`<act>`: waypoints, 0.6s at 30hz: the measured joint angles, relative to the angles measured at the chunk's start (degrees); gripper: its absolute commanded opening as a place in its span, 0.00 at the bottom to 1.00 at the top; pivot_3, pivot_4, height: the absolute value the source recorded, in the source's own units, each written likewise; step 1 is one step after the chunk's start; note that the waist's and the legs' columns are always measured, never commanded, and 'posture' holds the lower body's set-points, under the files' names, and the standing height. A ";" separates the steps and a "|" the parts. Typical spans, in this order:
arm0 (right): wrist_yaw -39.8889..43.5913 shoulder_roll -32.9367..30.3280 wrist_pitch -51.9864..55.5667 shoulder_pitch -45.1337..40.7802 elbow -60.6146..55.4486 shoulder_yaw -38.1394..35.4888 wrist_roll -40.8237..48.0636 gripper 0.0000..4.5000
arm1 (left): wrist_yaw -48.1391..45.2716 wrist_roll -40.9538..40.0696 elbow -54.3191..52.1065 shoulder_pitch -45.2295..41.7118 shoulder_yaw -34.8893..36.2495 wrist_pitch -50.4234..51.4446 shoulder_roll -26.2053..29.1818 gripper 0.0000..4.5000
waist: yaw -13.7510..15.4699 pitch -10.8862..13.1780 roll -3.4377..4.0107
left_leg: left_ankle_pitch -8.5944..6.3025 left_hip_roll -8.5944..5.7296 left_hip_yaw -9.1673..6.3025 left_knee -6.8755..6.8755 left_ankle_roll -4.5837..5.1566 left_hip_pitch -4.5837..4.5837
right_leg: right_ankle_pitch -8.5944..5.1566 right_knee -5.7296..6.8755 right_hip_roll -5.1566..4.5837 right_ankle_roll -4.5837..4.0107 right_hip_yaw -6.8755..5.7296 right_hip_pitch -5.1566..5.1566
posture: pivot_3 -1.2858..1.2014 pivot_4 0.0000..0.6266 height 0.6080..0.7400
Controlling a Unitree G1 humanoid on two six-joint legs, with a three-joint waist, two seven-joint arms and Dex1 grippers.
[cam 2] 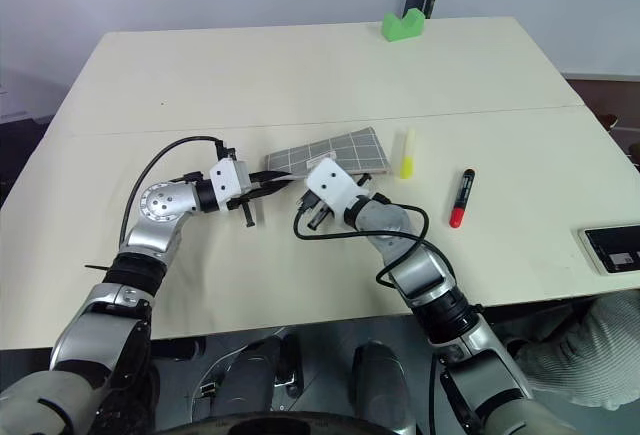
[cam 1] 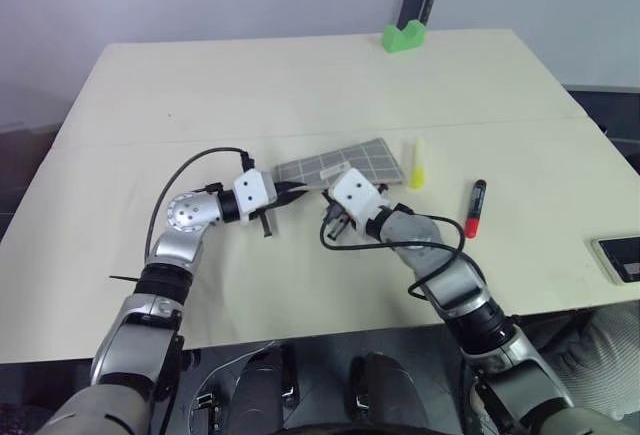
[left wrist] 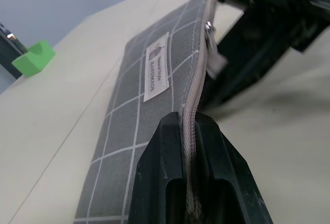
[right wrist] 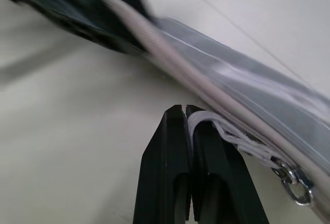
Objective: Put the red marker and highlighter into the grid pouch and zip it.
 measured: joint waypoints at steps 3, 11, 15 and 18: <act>1.88 0.50 -2.24 -1.12 1.54 2.15 -1.53 0.01 | 1.31 0.01 -0.03 -0.01 -0.03 0.02 -0.41 0.00 | -0.01 0.00 0.00 | 0.00 0.00 0.00 0.00 0.00 0.00 | 0.00 0.00 0.00 0.00 0.00 0.00 | 0.52 0.24 1.00; 4.07 4.16 -8.31 -4.88 7.85 5.72 -6.02 0.01 | 2.42 -0.07 -0.11 0.11 0.02 0.12 -0.43 0.00 | 0.05 0.00 0.00 | 0.01 0.01 0.05 0.01 -0.01 0.00 | 0.00 0.01 0.02 0.00 0.00 0.01 | 0.52 0.24 1.00; 4.20 4.09 -10.72 -4.88 8.22 5.95 -8.29 0.01 | 3.58 -0.13 -0.11 0.14 0.13 0.12 -0.44 0.00 | 0.01 0.00 0.00 | 0.01 0.01 0.05 0.02 -0.01 0.01 | 0.00 0.01 0.01 0.01 0.00 0.01 | 0.52 0.24 1.00; 5.37 3.43 -11.39 -4.75 7.98 4.73 -8.01 0.19 | 4.84 -0.28 -0.18 0.20 0.14 0.02 -0.74 0.00 | 0.01 0.00 0.00 | 0.01 0.01 0.04 0.01 -0.01 0.01 | 0.00 0.01 0.01 0.00 0.00 0.01 | 0.52 0.24 1.00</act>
